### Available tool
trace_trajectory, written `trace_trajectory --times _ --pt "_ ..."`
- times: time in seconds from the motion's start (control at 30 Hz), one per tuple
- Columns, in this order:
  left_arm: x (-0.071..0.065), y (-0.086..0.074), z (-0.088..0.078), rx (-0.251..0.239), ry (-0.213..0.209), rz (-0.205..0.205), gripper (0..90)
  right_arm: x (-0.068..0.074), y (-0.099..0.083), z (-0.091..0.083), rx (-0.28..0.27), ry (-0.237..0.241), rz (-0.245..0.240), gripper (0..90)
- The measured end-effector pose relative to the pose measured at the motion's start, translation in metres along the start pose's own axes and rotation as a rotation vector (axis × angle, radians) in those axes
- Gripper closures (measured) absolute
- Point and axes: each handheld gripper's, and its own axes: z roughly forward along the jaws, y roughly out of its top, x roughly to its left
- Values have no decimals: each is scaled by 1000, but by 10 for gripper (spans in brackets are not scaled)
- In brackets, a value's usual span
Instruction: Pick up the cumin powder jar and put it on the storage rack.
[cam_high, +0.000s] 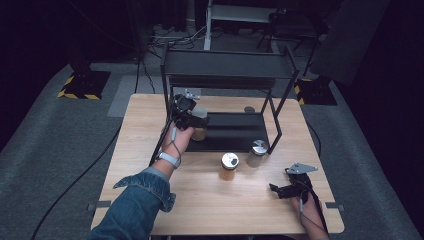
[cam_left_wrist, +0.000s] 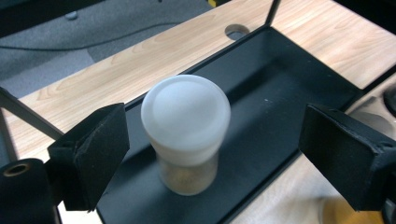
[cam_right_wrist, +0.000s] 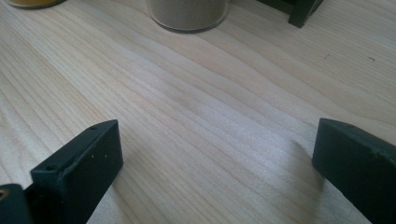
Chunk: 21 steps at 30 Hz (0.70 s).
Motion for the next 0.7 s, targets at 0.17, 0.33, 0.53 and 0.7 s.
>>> trace_trajectory --times 0.17,0.33,0.53,0.7 --pt "-10 -10 -23 -14 0 39 87 0 0 0 0 0 0 13" --pt "-16 -26 -53 -32 -20 68 88 0 0 0 0 0 1 11" --pt "-24 -40 -72 -16 0 116 94 1 1 1 2 -3 2 7" --pt "-24 -58 -88 -31 -5 106 94 1 1 1 2 -3 2 7"
